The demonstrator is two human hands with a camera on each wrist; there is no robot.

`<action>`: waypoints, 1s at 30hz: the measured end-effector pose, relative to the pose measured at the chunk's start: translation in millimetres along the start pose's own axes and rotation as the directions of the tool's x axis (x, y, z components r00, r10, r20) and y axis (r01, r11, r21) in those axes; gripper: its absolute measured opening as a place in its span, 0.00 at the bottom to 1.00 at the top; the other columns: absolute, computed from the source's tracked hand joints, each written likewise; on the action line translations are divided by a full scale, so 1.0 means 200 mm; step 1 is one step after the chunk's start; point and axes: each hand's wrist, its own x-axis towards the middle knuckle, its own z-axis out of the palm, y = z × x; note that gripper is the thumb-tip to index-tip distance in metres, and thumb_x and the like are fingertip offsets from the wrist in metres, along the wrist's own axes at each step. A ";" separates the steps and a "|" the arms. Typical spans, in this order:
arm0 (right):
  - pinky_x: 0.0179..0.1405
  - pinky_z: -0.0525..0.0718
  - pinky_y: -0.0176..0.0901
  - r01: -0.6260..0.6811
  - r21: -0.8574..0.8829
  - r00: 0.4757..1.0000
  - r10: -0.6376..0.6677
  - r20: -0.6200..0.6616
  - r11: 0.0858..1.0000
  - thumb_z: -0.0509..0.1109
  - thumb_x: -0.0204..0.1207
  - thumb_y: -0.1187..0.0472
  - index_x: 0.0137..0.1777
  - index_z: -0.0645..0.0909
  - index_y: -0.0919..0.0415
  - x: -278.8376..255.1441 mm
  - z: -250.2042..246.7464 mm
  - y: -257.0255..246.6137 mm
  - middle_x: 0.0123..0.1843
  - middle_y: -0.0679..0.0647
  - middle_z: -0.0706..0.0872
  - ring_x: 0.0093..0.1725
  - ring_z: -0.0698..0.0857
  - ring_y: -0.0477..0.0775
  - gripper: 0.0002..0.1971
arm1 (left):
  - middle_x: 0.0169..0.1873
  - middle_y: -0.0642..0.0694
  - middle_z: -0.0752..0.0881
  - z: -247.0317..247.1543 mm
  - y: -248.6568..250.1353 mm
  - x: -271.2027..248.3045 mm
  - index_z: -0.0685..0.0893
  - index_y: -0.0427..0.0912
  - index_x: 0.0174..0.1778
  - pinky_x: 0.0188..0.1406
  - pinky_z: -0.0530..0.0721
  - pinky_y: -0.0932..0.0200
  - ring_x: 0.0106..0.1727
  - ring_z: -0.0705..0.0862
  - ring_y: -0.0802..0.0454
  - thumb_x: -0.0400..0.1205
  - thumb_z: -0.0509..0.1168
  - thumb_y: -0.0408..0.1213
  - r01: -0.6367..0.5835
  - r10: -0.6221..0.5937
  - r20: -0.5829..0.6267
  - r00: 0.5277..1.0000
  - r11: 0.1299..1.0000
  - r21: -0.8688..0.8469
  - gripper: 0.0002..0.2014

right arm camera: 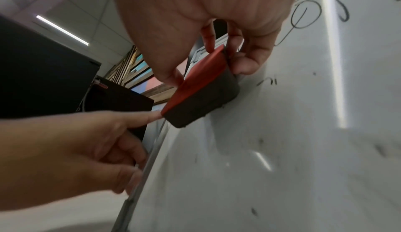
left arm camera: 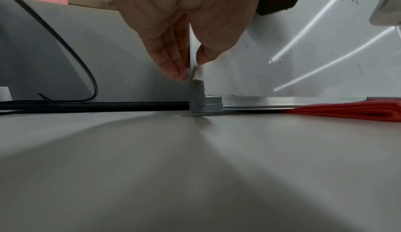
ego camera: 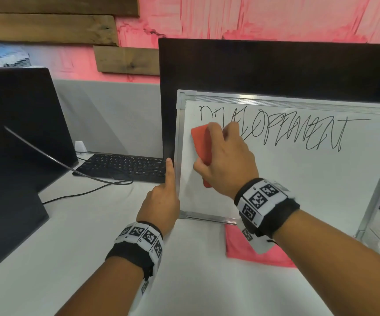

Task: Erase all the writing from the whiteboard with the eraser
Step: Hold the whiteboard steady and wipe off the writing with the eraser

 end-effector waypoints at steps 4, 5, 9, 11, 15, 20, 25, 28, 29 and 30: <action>0.41 0.89 0.54 0.000 0.001 1.000 0.000 0.022 1.000 0.71 0.74 0.40 0.74 0.64 0.52 -0.04 0.03 0.00 0.63 0.56 0.70 0.50 0.79 0.58 0.33 | 0.35 0.44 0.81 -0.02 0.02 -0.01 0.26 0.56 0.84 0.37 0.85 0.49 0.34 0.82 0.47 0.83 0.62 0.35 0.014 -0.014 0.007 1.000 1.000 -0.014 0.50; 0.41 0.89 0.52 -0.002 0.003 1.000 0.002 0.014 1.000 0.71 0.74 0.40 0.74 0.64 0.52 -0.02 0.02 -0.01 0.64 0.56 0.70 0.50 0.79 0.58 0.33 | 0.36 0.44 0.81 -0.02 0.03 -0.01 0.27 0.55 0.84 0.36 0.84 0.50 0.34 0.82 0.47 0.83 0.61 0.35 0.016 -0.016 0.012 1.000 1.000 -0.020 0.49; 0.41 0.86 0.48 -0.016 0.016 0.997 0.017 -0.072 1.000 0.72 0.73 0.39 0.74 0.66 0.52 0.09 -0.03 -0.03 0.63 0.56 0.71 0.47 0.77 0.55 0.34 | 0.36 0.43 0.82 -0.03 0.03 -0.01 0.27 0.55 0.85 0.37 0.84 0.49 0.35 0.82 0.46 0.83 0.60 0.35 0.032 -0.030 0.031 0.999 0.999 -0.044 0.49; 0.41 0.87 0.49 -0.028 0.016 0.996 0.030 -0.088 0.999 0.73 0.72 0.38 0.73 0.67 0.52 0.12 -0.04 -0.04 0.62 0.55 0.72 0.47 0.78 0.55 0.34 | 0.36 0.43 0.82 -0.03 0.03 -0.01 0.28 0.55 0.85 0.38 0.85 0.48 0.34 0.81 0.47 0.83 0.60 0.36 0.036 -0.034 0.029 0.999 0.998 -0.043 0.48; 0.42 0.87 0.49 -0.032 0.017 0.999 0.033 -0.039 0.999 0.72 0.73 0.39 0.74 0.65 0.51 0.06 -0.01 -0.03 0.64 0.56 0.71 0.48 0.77 0.55 0.34 | 0.36 0.44 0.82 -0.04 0.03 -0.01 0.28 0.56 0.84 0.36 0.84 0.50 0.34 0.81 0.47 0.84 0.59 0.37 0.034 -0.033 0.040 0.999 0.999 -0.038 0.47; 0.42 0.87 0.50 -0.030 0.003 1.000 0.030 -0.010 1.000 0.72 0.73 0.39 0.75 0.66 0.51 0.01 -0.02 -0.01 0.64 0.56 0.71 0.47 0.76 0.55 0.35 | 0.34 0.45 0.81 -0.04 0.04 -0.02 0.29 0.57 0.85 0.31 0.78 0.55 0.32 0.81 0.49 0.83 0.59 0.37 0.048 -0.047 0.041 0.998 0.998 -0.026 0.47; 0.40 0.82 0.46 -0.064 0.036 0.992 0.068 -0.103 0.997 0.73 0.72 0.38 0.74 0.67 0.52 0.11 -0.09 0.01 0.62 0.55 0.71 0.46 0.77 0.54 0.35 | 0.33 0.46 0.82 -0.04 0.04 -0.02 0.28 0.57 0.85 0.29 0.77 0.55 0.31 0.81 0.49 0.83 0.60 0.38 0.044 -0.043 0.032 0.999 0.999 -0.020 0.48; 0.41 0.84 0.46 -0.056 0.026 0.996 0.058 -0.074 0.998 0.73 0.72 0.38 0.74 0.66 0.52 0.08 -0.07 0.01 0.63 0.55 0.71 0.47 0.77 0.54 0.35 | 0.34 0.46 0.82 -0.04 0.03 -0.01 0.27 0.57 0.84 0.32 0.82 0.53 0.31 0.81 0.49 0.82 0.61 0.40 0.030 -0.030 0.037 0.999 1.000 -0.007 0.48; 0.41 0.86 0.47 -0.048 0.022 0.997 0.049 -0.055 0.999 0.73 0.73 0.38 0.74 0.66 0.51 0.06 -0.06 0.01 0.63 0.55 0.71 0.47 0.77 0.55 0.34 | 0.34 0.46 0.82 -0.04 0.03 -0.01 0.27 0.57 0.84 0.33 0.83 0.53 0.32 0.81 0.49 0.82 0.61 0.41 0.028 -0.028 0.040 0.999 1.000 0.000 0.48; 0.42 0.88 0.49 -0.040 0.019 0.998 0.040 -0.040 0.999 0.73 0.73 0.38 0.73 0.66 0.51 0.04 -0.05 0.00 0.63 0.55 0.71 0.48 0.77 0.55 0.34 | 0.34 0.46 0.82 -0.04 0.03 -0.01 0.27 0.57 0.84 0.33 0.84 0.52 0.32 0.81 0.49 0.83 0.61 0.41 0.028 -0.028 0.045 0.999 1.000 0.005 0.48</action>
